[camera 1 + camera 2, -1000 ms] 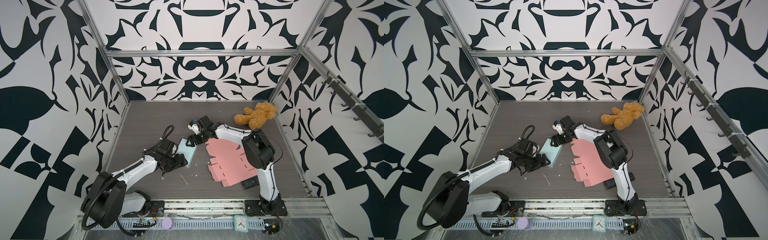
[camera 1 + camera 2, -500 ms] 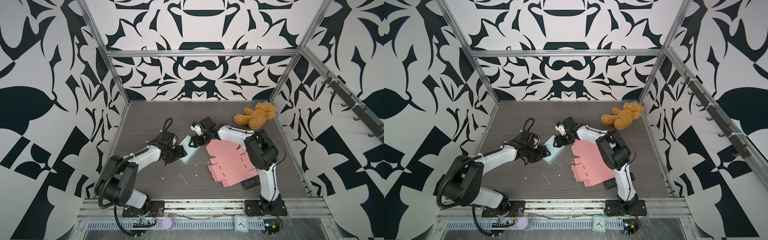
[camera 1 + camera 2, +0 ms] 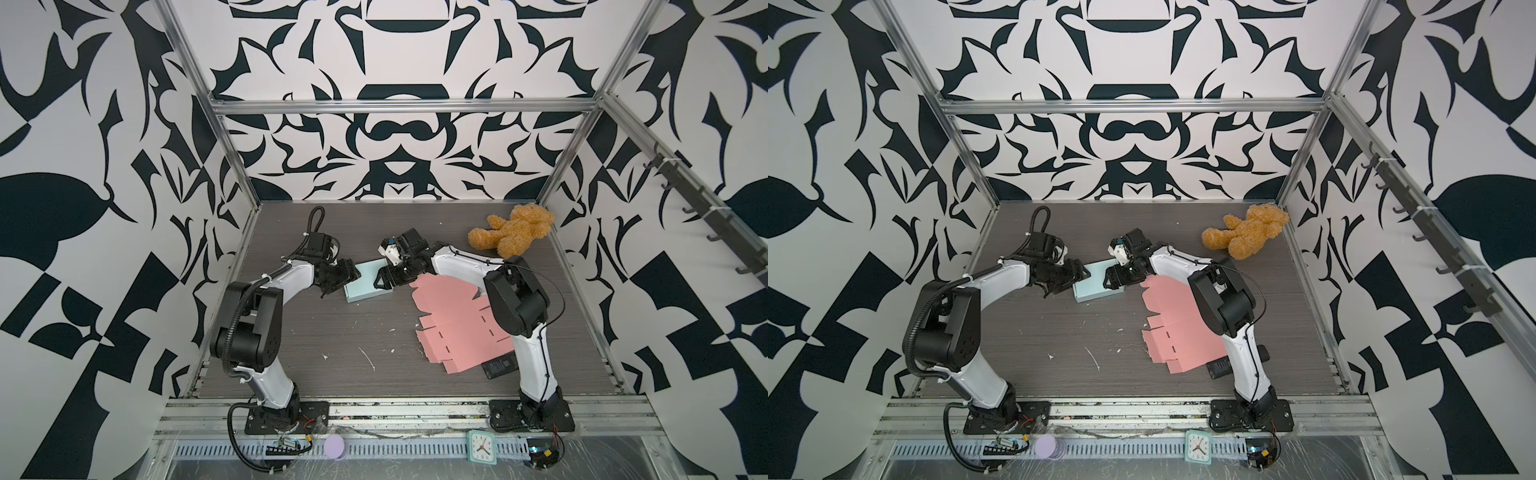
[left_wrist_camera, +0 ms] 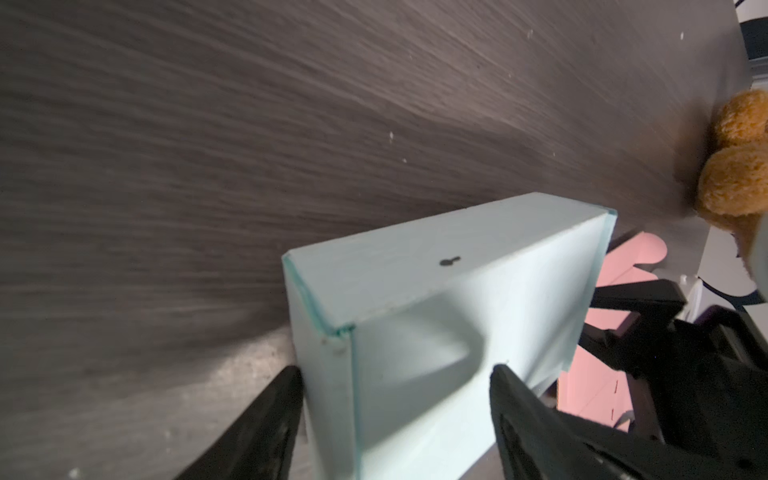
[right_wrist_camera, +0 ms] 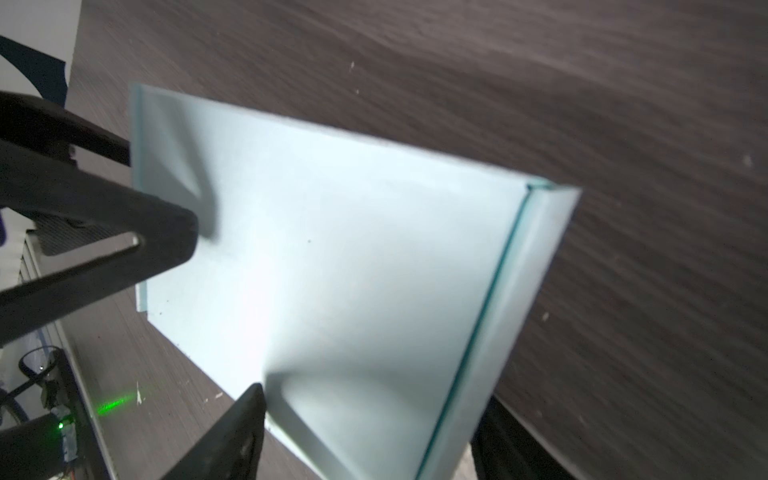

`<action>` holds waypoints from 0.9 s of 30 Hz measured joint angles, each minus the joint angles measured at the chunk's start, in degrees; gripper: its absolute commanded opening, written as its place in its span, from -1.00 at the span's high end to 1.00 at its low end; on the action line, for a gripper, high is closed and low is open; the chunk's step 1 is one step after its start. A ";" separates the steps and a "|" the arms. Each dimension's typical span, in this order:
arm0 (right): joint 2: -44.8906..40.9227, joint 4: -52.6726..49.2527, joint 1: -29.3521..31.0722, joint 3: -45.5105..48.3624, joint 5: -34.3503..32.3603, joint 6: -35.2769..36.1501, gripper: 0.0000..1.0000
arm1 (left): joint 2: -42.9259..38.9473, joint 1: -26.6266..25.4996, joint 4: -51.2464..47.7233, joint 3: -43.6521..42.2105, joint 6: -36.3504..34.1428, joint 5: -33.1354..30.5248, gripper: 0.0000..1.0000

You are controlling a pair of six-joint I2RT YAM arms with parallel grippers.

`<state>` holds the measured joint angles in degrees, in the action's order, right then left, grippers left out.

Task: Fold the paper box

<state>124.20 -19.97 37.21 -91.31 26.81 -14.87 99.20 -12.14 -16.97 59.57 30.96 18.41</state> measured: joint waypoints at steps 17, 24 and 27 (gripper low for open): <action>12.66 1.16 -1.64 -18.18 -1.62 -5.90 -0.57 | 15.45 4.63 -1.70 17.40 -2.58 0.70 -0.44; 17.25 5.01 -2.89 -23.91 -2.21 -8.26 -0.57 | 23.17 5.99 -0.33 27.76 -3.04 1.11 -0.44; 19.15 5.46 -3.43 -26.58 -2.19 -9.03 -0.58 | 25.68 6.14 0.02 31.34 -3.43 1.14 -0.44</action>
<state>143.35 -14.50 33.78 -117.89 24.62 -23.90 124.88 -6.00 -16.95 90.91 27.53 19.55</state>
